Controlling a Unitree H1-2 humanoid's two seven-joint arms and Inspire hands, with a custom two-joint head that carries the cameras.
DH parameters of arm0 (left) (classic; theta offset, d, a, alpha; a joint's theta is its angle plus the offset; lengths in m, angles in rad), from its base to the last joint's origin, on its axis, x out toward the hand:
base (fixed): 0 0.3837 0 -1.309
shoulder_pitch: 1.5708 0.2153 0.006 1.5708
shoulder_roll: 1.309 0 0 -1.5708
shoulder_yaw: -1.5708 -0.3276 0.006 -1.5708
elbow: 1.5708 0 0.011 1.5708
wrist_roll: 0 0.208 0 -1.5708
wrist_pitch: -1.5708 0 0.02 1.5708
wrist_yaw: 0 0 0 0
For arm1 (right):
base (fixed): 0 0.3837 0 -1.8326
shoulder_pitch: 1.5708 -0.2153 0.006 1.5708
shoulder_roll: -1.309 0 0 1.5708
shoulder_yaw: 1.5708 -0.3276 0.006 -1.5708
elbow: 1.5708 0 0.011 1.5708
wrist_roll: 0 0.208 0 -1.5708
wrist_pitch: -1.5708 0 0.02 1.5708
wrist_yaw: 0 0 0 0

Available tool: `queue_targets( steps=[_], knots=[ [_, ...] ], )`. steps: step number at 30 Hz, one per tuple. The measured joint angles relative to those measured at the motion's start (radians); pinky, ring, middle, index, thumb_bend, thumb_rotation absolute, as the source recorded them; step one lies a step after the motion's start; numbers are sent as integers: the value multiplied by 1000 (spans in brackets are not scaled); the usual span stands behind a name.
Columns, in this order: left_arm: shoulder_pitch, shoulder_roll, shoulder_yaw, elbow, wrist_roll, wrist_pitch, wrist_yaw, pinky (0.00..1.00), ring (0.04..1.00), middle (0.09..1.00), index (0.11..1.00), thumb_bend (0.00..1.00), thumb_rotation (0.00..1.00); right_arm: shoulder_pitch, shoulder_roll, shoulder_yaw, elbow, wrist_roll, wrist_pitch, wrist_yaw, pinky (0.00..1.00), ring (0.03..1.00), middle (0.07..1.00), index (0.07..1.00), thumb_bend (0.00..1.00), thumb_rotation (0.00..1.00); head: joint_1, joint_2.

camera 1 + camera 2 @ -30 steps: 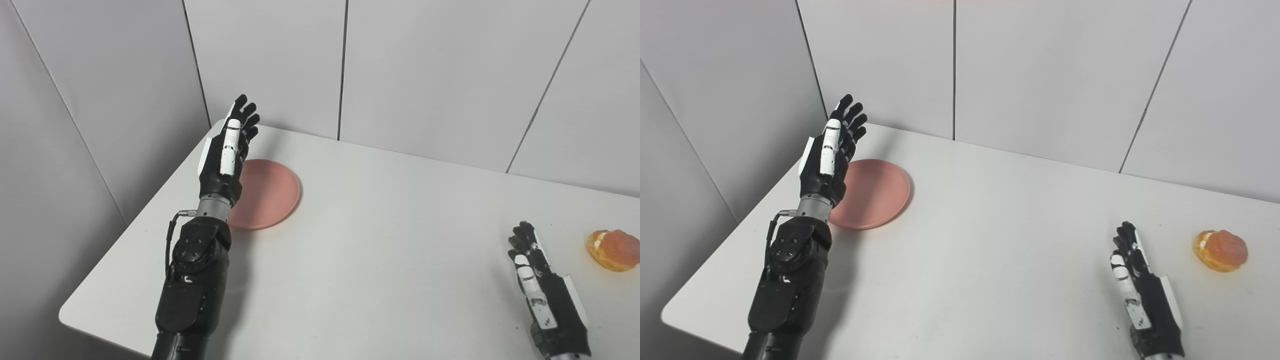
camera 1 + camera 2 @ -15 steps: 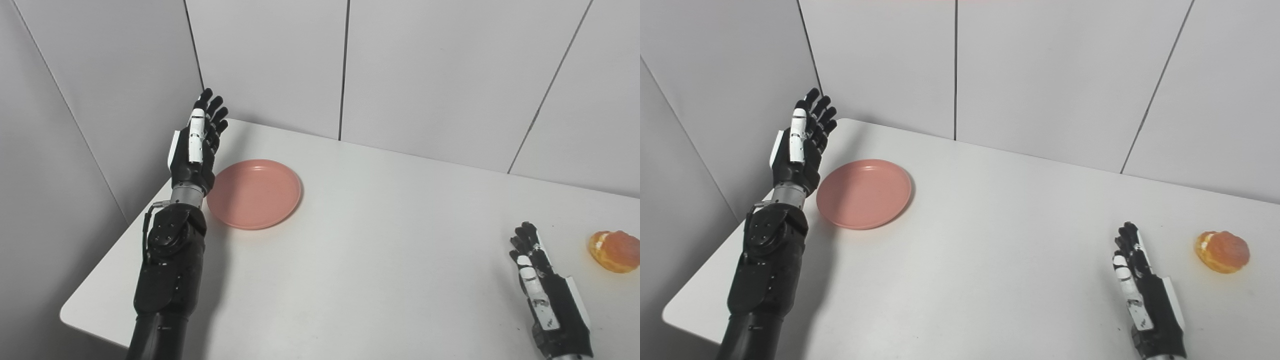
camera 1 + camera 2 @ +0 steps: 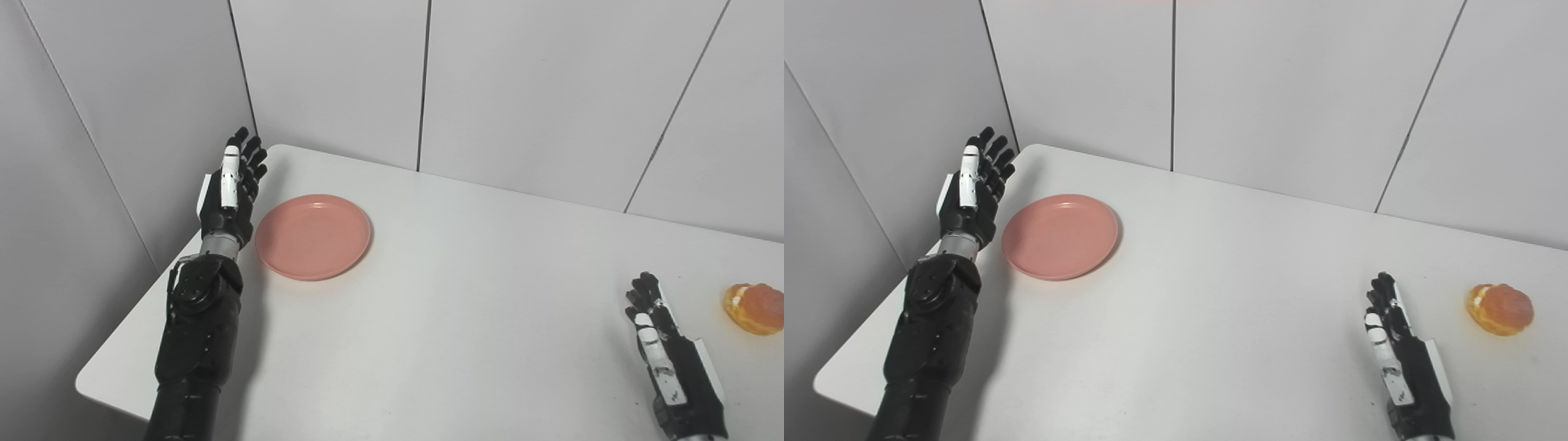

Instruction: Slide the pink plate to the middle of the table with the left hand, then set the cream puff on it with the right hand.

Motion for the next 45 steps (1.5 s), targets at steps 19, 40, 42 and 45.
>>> queue_targets(
  steps=[19, 40, 42, 45],
  knots=[
    [3, 26, 46, 159, -35, -29, -38, 978, 935, 938, 929, 367, 1000, 0, 0, 1, 0, -3, 0, 0, 1000, 1000, 1000, 1000, 164, 759, -3, 5],
    [-18, 44, 21, 308, -41, -103, -96, 922, 906, 909, 896, 362, 1000, 0, 0, 0, -1, -20, 0, -1, 1000, 1000, 1000, 1000, 166, 751, -11, 18],
    [-16, 42, 10, 304, -41, -98, -101, 931, 912, 914, 902, 368, 1000, 0, 0, 0, 0, -22, 0, -2, 1000, 1000, 1000, 1000, 164, 751, -11, 18],
    [-4, 22, -8, 252, -42, -60, -96, 935, 914, 916, 906, 368, 1000, 0, 0, 0, 0, -23, 0, -2, 1000, 1000, 1000, 1000, 182, 752, -15, 25]
  ],
)
